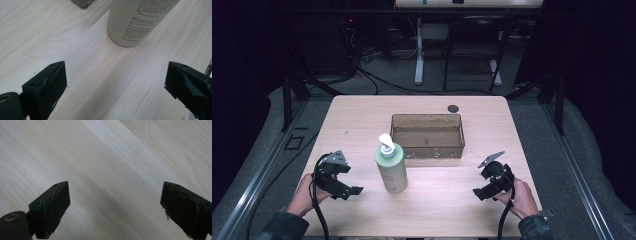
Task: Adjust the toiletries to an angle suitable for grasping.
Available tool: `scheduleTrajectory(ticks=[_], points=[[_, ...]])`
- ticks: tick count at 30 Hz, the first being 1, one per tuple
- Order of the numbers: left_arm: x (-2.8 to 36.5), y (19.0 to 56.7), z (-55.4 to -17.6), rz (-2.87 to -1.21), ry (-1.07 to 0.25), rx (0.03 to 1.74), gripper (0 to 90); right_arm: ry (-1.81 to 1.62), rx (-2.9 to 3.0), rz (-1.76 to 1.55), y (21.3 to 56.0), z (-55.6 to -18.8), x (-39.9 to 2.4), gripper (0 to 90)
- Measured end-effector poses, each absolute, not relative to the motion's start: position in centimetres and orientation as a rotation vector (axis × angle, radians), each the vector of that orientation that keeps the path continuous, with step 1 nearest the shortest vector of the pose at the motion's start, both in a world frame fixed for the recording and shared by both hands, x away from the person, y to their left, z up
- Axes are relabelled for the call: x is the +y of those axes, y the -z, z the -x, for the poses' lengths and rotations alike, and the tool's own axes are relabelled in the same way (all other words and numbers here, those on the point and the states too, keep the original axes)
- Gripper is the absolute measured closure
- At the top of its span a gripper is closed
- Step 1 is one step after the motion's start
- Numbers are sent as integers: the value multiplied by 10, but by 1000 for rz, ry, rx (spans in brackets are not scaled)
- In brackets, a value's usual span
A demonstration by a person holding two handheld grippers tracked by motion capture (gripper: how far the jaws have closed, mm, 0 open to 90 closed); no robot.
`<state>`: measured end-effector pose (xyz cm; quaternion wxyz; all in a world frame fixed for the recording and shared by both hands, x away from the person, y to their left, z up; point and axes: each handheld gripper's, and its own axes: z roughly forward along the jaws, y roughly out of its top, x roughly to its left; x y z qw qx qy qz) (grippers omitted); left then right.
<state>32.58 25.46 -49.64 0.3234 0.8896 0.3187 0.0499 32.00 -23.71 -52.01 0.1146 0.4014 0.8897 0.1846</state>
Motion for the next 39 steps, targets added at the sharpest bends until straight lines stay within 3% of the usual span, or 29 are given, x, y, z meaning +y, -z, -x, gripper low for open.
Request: scheduleTrajectory(ticks=[19, 39], points=[[244, 472, -327, -2230, -138, 748, 10, -547, 2636, -1175, 522, -321, -235, 90], [205, 450, -336, -2152, -138, 627, 0, -558, 2653, -1193, 525, -323, -235, 93]])
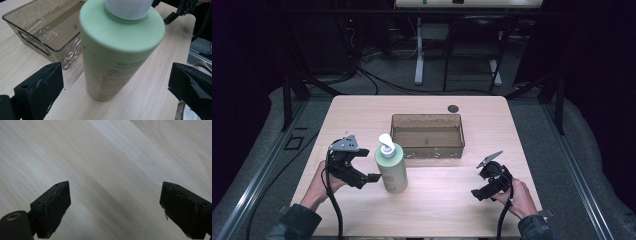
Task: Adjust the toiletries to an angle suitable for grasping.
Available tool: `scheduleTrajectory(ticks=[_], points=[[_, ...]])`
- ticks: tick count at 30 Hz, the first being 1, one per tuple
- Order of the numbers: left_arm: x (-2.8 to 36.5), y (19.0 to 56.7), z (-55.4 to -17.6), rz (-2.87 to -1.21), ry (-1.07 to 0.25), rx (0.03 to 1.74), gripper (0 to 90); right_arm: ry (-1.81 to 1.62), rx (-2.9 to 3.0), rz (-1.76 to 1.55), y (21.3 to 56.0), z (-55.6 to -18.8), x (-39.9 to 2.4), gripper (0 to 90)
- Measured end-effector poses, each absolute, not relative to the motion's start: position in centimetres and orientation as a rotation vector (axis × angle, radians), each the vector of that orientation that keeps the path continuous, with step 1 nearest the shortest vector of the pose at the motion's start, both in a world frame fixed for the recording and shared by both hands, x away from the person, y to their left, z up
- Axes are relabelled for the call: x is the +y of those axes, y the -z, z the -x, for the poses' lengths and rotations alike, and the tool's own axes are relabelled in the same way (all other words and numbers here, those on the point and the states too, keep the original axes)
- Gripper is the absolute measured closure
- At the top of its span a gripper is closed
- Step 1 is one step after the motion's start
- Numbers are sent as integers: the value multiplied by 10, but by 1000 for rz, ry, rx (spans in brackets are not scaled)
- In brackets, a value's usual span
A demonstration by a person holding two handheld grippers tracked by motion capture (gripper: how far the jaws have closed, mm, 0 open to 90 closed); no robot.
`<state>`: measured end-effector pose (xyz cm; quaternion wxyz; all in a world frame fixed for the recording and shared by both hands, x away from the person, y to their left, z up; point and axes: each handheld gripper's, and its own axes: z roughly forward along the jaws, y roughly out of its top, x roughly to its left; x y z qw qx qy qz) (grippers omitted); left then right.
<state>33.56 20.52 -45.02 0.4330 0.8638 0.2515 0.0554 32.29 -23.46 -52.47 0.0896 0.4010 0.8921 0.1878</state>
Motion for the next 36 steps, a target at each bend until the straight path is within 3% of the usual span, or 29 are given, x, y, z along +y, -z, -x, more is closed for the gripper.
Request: scheduleTrajectory(ticks=[24, 27, 36], points=[[175, 448, -353, -2124, -125, 551, 4, -572, 2643, -1189, 524, -322, -235, 85], [174, 449, -354, -2121, -131, 547, 84, -575, 2641, -1193, 523, -322, -236, 85], [172, 450, -351, -2118, -167, 568, 109, -574, 2636, -1184, 522, -322, -236, 85]])
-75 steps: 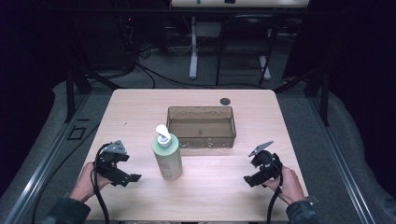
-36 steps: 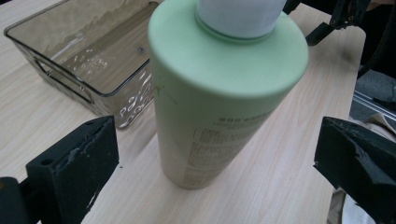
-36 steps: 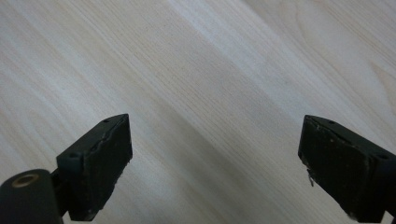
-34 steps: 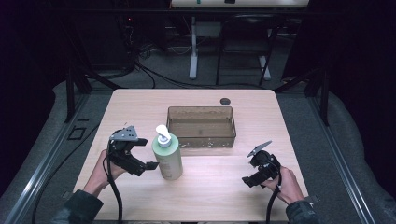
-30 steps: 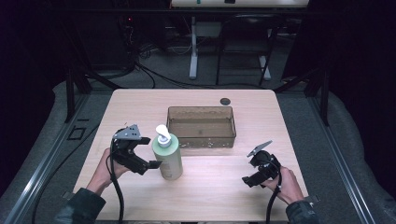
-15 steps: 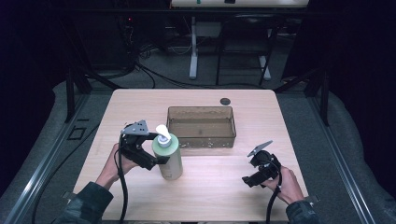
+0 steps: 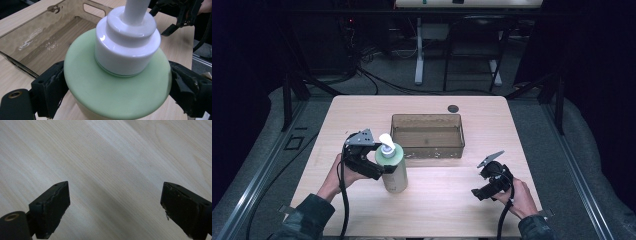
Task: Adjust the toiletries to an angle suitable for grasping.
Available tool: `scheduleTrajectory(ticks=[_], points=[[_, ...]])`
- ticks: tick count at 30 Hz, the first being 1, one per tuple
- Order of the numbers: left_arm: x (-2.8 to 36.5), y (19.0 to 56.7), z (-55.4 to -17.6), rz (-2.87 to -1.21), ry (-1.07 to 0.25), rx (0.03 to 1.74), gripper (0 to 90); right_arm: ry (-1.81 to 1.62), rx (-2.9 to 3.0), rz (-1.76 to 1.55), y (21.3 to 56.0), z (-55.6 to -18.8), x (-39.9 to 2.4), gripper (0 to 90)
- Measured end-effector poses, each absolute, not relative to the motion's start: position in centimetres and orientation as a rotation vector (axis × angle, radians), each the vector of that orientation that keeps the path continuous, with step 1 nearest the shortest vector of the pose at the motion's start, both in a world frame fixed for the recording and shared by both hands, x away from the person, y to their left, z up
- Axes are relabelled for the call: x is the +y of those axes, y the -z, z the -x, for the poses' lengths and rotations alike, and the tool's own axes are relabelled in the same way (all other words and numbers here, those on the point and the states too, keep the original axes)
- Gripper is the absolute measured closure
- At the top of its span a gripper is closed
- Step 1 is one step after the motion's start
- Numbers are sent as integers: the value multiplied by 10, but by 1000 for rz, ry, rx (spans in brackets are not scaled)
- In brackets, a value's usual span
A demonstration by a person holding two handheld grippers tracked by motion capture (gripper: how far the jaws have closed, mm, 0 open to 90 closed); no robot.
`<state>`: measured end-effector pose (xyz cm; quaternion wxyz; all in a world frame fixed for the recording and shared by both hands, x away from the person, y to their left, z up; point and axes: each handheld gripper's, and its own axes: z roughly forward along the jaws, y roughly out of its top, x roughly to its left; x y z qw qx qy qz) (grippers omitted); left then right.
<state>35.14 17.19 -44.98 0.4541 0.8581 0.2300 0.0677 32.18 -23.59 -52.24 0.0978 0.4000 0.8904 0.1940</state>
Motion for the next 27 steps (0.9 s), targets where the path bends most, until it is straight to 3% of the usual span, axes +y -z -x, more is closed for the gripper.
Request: scheduleTrajectory(ticks=[27], points=[[144, 450, -324, -2016, -400, 915, 117, -564, 2626, -1172, 521, -321, -235, 81]])
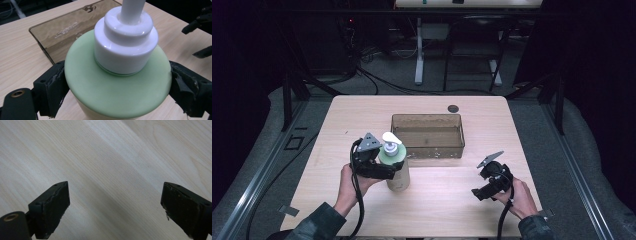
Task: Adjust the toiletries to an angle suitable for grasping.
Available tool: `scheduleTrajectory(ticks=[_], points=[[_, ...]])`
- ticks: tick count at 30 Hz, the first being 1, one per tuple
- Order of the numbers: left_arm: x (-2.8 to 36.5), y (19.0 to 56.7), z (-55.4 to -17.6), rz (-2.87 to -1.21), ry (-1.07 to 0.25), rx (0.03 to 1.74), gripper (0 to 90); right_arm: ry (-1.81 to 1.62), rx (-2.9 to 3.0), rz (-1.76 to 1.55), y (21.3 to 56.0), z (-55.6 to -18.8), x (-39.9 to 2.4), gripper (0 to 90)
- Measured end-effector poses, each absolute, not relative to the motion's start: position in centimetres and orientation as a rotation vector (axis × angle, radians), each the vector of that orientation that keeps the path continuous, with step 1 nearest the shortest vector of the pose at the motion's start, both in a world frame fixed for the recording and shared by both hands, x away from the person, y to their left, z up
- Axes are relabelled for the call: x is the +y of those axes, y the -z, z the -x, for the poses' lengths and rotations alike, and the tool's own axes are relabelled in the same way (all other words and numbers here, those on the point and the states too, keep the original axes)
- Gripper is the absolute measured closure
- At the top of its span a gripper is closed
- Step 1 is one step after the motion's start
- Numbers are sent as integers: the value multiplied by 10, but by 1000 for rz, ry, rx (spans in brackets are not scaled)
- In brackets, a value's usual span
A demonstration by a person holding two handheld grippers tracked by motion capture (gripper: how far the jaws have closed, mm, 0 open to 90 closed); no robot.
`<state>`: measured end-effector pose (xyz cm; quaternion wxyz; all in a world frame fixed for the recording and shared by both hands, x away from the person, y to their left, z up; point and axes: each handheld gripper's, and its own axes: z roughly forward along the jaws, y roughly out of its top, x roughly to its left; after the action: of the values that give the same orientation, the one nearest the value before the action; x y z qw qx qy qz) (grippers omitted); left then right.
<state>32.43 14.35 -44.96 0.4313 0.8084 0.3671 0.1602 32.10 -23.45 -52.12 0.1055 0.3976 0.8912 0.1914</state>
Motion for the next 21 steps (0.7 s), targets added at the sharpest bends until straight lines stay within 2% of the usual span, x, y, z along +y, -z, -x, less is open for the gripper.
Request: scheduleTrajectory(ticks=[6, 16, 19, 21], points=[[140, 450, -322, -1993, -425, 952, 117, -566, 2626, -1171, 521, -321, -235, 81], [141, 449, -325, -2014, -422, 913, 113, -566, 2624, -1167, 520, -321, -235, 81], [143, 448, -325, -2027, -416, 892, 81, -567, 2625, -1168, 520, -321, -235, 81], [145, 444, -327, -2063, -406, 857, 23, -567, 2625, -1167, 520, -321, -235, 82]])
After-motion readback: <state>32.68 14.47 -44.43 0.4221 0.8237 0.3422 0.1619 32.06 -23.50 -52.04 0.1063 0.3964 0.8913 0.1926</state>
